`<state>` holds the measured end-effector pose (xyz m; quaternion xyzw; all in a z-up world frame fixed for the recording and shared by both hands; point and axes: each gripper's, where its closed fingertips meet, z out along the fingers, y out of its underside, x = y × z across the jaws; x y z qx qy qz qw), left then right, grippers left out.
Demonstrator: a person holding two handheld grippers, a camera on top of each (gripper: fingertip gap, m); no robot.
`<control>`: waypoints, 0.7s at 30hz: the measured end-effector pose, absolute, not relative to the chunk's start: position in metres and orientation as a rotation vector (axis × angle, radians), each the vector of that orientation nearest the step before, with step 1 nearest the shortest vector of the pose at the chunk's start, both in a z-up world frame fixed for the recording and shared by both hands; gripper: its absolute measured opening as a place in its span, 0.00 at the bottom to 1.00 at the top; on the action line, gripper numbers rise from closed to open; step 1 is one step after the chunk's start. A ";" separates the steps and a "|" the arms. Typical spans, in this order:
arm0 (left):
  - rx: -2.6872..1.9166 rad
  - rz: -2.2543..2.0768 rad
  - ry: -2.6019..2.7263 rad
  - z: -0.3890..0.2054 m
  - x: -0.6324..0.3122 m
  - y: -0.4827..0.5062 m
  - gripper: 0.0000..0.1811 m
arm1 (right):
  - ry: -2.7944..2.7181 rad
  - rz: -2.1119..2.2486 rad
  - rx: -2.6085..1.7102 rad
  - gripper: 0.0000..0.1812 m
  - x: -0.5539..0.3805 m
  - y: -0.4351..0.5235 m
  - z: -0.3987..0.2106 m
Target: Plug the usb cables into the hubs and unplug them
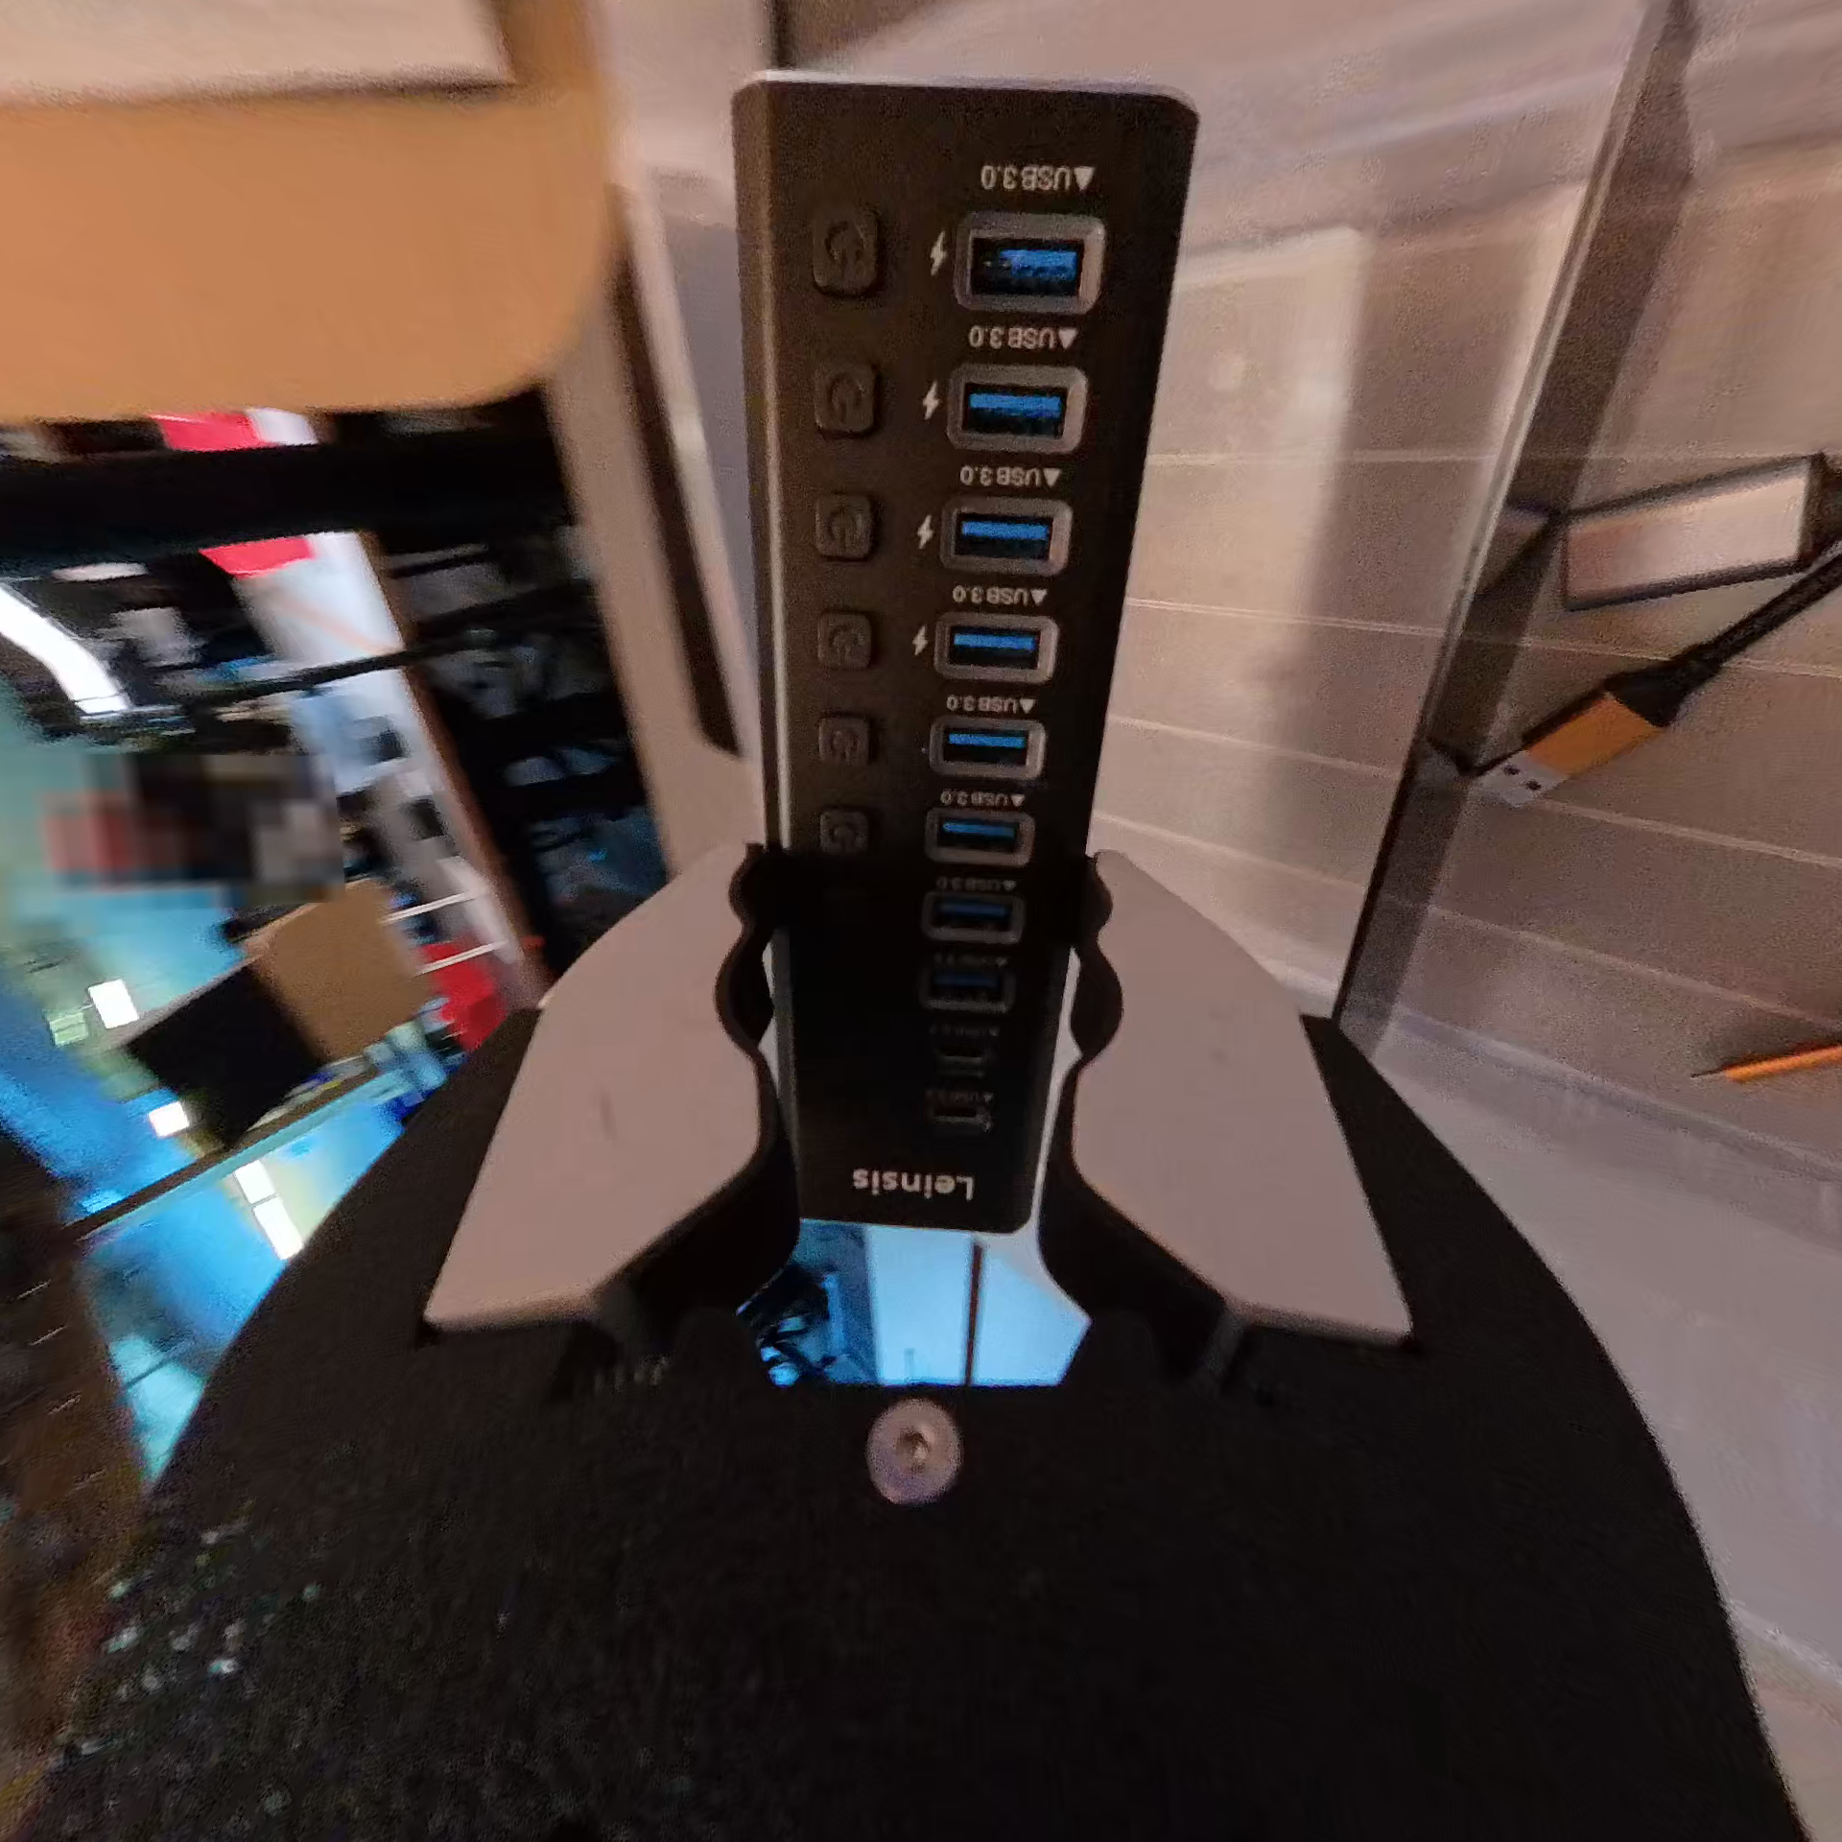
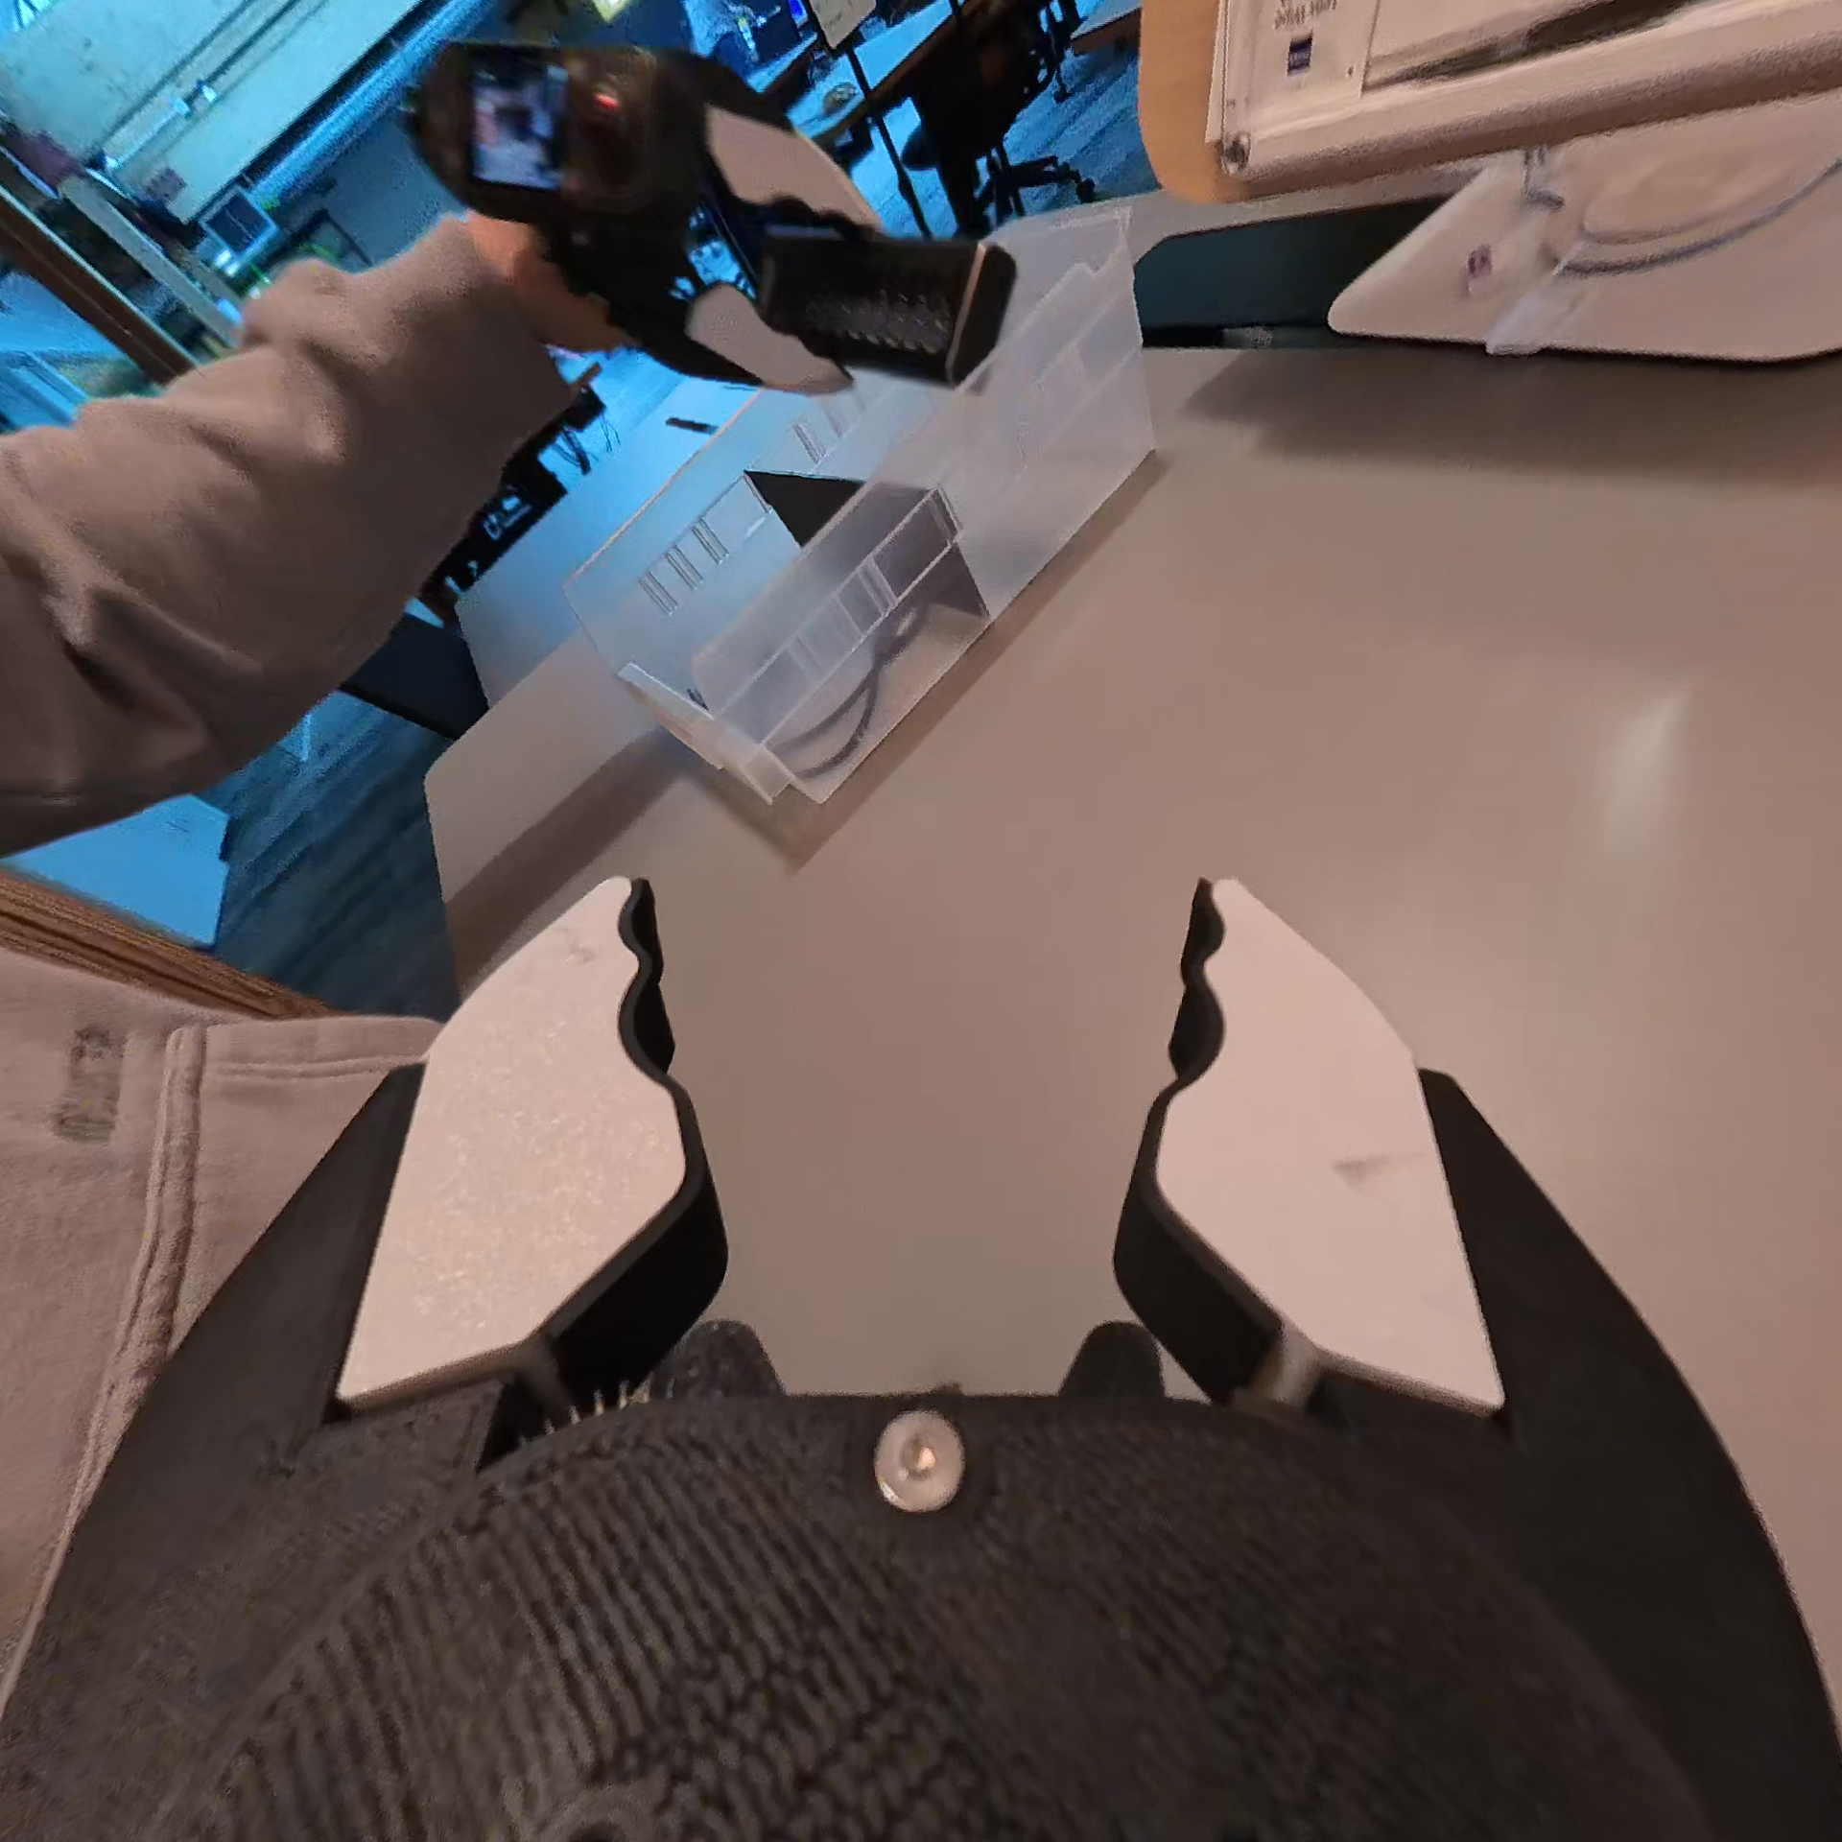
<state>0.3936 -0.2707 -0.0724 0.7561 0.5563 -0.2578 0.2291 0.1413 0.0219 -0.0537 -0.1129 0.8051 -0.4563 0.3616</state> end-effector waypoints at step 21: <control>2.037 -1.699 1.029 0.014 0.212 -0.064 0.32 | 1.840 -1.436 -0.598 0.17 0.194 -0.028 0.027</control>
